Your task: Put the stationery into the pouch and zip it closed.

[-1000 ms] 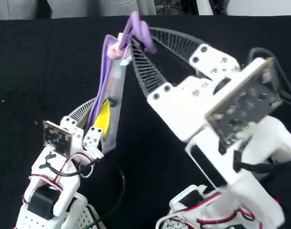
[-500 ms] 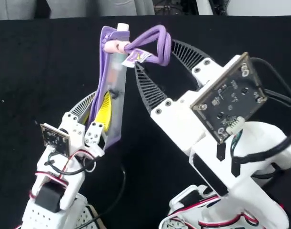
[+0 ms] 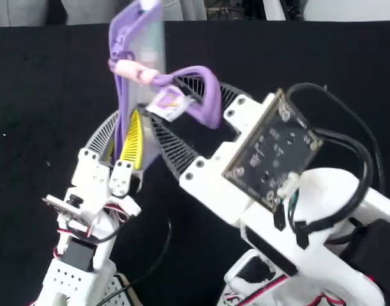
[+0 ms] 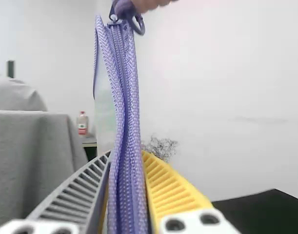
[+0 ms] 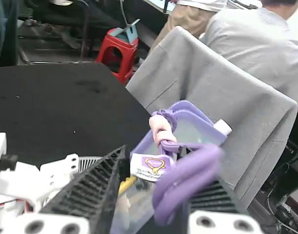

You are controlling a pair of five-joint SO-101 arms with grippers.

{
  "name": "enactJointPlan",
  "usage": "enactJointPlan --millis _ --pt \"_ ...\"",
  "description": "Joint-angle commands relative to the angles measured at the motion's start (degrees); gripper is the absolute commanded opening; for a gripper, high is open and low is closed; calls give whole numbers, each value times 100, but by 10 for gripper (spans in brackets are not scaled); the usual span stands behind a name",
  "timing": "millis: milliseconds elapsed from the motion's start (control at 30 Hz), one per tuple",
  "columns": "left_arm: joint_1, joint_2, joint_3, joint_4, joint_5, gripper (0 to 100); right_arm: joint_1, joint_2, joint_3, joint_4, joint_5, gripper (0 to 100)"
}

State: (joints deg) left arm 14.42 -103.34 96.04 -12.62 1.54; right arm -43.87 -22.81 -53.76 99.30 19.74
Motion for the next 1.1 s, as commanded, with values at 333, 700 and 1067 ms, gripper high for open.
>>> enactJointPlan --millis 333,700,1067 --pt "-787 -114 136 -1275 44 27 -62 -75 2070 185 378 312" --pt "-1226 -114 136 -1653 35 27 -53 -409 2862 193 624 322" --pt "-1226 -114 136 -1618 35 27 448 -1903 3688 176 914 322"
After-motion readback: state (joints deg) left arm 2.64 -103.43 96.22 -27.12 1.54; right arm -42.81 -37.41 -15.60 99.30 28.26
